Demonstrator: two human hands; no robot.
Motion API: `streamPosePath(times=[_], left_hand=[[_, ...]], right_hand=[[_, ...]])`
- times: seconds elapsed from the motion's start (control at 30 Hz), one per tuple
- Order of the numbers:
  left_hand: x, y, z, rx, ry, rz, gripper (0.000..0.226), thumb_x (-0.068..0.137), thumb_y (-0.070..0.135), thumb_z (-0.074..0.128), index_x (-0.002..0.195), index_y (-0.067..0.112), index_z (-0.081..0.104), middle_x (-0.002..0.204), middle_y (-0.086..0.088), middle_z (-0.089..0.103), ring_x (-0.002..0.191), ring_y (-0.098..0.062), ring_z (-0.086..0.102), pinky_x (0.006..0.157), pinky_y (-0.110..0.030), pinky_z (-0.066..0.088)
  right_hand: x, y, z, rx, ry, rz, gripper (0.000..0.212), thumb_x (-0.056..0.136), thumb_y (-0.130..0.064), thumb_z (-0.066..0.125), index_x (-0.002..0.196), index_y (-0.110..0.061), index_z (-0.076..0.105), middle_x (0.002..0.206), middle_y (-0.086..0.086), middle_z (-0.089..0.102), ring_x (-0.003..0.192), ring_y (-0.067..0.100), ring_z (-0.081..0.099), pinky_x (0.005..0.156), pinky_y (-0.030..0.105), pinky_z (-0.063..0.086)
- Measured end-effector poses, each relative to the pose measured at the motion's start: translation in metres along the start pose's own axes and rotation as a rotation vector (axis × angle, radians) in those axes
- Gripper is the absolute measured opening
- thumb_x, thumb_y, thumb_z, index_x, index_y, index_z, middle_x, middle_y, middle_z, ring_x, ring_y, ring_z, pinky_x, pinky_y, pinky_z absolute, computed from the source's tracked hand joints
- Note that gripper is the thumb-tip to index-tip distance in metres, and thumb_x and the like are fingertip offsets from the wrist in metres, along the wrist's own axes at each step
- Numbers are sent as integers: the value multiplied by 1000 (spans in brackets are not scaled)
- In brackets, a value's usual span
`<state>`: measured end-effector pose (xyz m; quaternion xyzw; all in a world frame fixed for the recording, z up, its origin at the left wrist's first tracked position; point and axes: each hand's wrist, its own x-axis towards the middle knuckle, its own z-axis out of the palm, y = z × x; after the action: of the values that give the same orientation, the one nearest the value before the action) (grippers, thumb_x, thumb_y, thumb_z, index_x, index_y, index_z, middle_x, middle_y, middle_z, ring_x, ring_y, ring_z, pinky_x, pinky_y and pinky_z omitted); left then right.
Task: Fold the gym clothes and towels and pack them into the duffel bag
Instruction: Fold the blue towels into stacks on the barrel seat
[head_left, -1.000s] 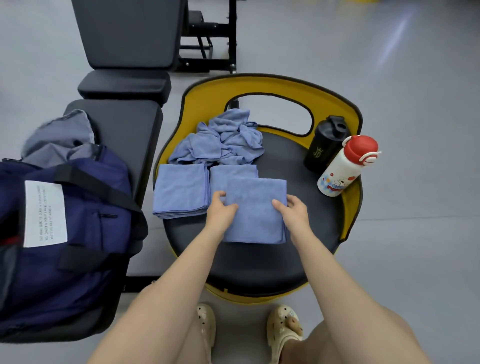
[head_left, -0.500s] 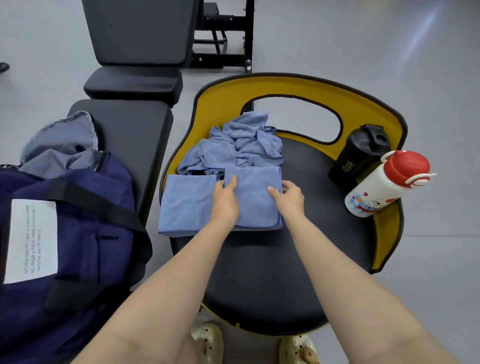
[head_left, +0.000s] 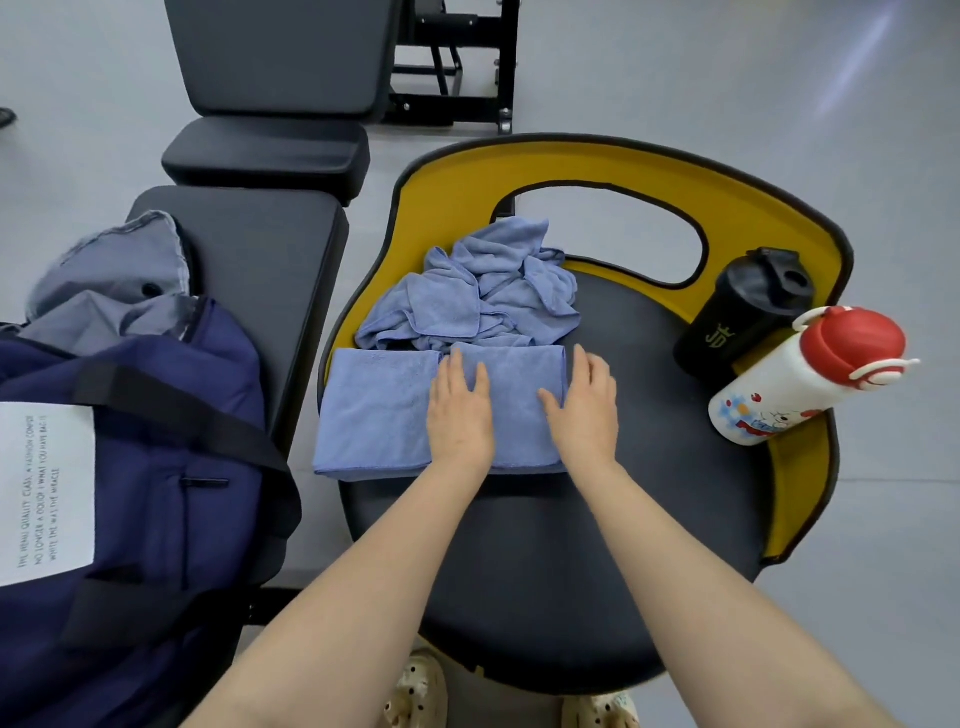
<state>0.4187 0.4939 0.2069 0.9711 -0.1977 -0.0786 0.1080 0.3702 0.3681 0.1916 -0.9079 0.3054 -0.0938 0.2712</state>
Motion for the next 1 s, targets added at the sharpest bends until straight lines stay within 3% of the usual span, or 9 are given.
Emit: streamPosePath(times=[0.1,0.17,0.43,0.57,0.63,0.7,0.8,0.9,1.0], left_hand=[[6,-1,7,165,23,129,60,103,19,28,151,9,-6,158,-9,-15,146,-22,-14,118,-35,-5],[10,-8,14,181,-32,135,57,104,32,16,150,9,-9,158,-7,-15,146,-19,-14,117,-34,-7],[12,-14,24,170,-91,133,57,103,35,14,150,10,-8,159,-5,-14,146,-17,-12,117,-35,-7],[20,-17,11,29,39,170,50,103,27,25,150,10,18,157,-5,21,144,-20,18,117,-35,10],[31,-24,0,-138,139,143,42,101,16,35,142,12,37,143,-4,41,129,-23,39,105,-34,33],[47,-33,-9,-213,169,120,33,95,5,43,126,9,53,129,-4,50,115,-25,48,86,-36,43],[77,-47,-19,-205,133,113,28,89,-4,49,114,4,57,120,-10,53,110,-28,50,82,-38,43],[101,-49,-26,-123,56,100,29,93,11,53,122,5,53,125,-11,52,114,-30,49,86,-38,41],[118,-46,-28,47,-38,139,26,94,13,51,119,7,56,122,-11,53,111,-29,52,77,-36,42]], right_hand=[[1,-1,4,-269,-67,-329,63,101,-31,43,152,-8,15,160,8,12,148,24,8,119,36,7],[3,3,10,-353,-219,-339,62,103,-39,29,153,-11,3,161,4,-4,148,20,-7,118,34,-5],[5,8,19,-358,-332,-250,62,103,-44,20,153,-14,-4,161,1,-8,147,15,-11,118,34,-8],[9,-1,10,-347,-233,-305,59,103,-42,28,151,-10,18,161,4,10,149,18,0,118,35,-6],[16,-9,6,-282,-168,-348,54,102,-38,35,148,-10,30,158,4,21,148,20,7,118,34,-3],[25,-19,6,-232,-166,-383,51,101,-35,40,146,-10,33,155,4,27,148,21,12,119,34,0],[43,-36,9,-164,-204,-425,46,101,-27,44,143,-11,39,150,5,38,144,21,23,120,36,8],[62,-52,15,-157,-246,-431,42,101,-22,43,143,-15,41,146,4,43,135,21,35,114,32,20],[80,-63,26,-176,-307,-384,48,100,-11,43,147,-19,35,146,6,42,131,27,39,103,35,36]])
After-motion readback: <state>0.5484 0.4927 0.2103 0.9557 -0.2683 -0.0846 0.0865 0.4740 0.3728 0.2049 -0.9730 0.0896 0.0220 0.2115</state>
